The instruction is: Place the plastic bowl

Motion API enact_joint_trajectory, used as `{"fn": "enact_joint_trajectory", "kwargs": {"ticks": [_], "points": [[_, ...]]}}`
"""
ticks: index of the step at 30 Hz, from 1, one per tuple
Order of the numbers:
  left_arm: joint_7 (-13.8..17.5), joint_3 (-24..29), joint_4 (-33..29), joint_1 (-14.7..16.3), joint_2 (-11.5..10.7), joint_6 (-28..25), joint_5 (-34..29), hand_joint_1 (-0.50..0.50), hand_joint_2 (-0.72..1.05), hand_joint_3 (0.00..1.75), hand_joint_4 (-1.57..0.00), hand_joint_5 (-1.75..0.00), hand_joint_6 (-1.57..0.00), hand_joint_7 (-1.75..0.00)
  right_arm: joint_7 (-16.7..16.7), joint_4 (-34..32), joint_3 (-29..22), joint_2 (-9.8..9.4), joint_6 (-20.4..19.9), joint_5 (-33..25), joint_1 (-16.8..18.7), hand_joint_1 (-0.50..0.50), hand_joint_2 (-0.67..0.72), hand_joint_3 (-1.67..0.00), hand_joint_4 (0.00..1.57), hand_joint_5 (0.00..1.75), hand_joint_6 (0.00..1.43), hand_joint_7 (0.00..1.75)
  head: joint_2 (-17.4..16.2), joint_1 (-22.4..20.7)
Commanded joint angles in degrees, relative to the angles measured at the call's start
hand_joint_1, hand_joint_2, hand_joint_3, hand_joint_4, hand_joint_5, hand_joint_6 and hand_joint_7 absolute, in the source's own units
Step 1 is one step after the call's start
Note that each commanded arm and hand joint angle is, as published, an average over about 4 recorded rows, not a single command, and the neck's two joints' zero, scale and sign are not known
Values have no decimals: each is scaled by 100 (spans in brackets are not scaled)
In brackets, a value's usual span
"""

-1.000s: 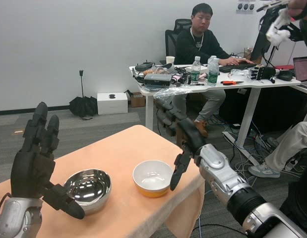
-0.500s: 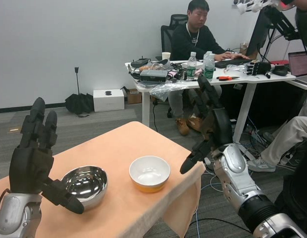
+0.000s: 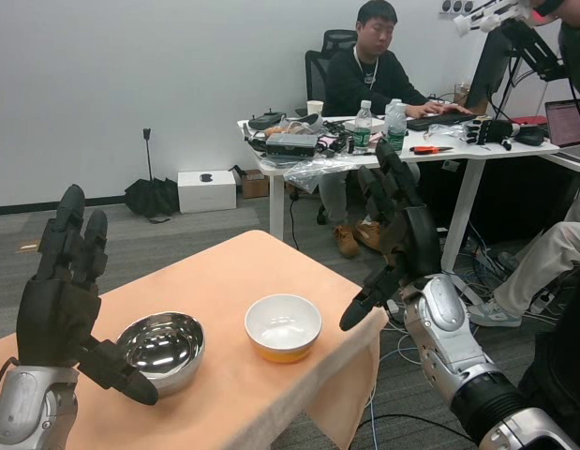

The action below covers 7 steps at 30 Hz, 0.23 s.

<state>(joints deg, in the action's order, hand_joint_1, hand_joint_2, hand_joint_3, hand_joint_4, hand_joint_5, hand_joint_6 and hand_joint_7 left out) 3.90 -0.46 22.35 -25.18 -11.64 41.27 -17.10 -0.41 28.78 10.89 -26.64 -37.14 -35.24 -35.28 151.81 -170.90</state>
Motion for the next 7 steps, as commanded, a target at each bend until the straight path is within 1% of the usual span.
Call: {"fn": "enact_joint_trajectory", "kwargs": {"ticks": [1, 3, 7], "points": [[14, 42, -38, 13, -14, 13, -30, -50, -72, 9, 0, 0, 0, -7, -21, -88, -8, -16, -83, 0, 122, -44, 66, 0, 0, 0, 0, 0, 7, 3], [14, 37, -38, 13, -14, 13, -30, -50, -72, 9, 0, 0, 0, -7, -21, -96, -8, -16, -83, 0, 131, -45, 66, 0, 0, 0, 0, 0, 9, 7], [14, 35, -38, 13, -14, 13, -30, -50, -72, 9, 0, 0, 0, -7, -21, -113, -8, -16, -83, 0, 150, -42, 66, 0, 0, 0, 0, 0, 4, 13]]}}
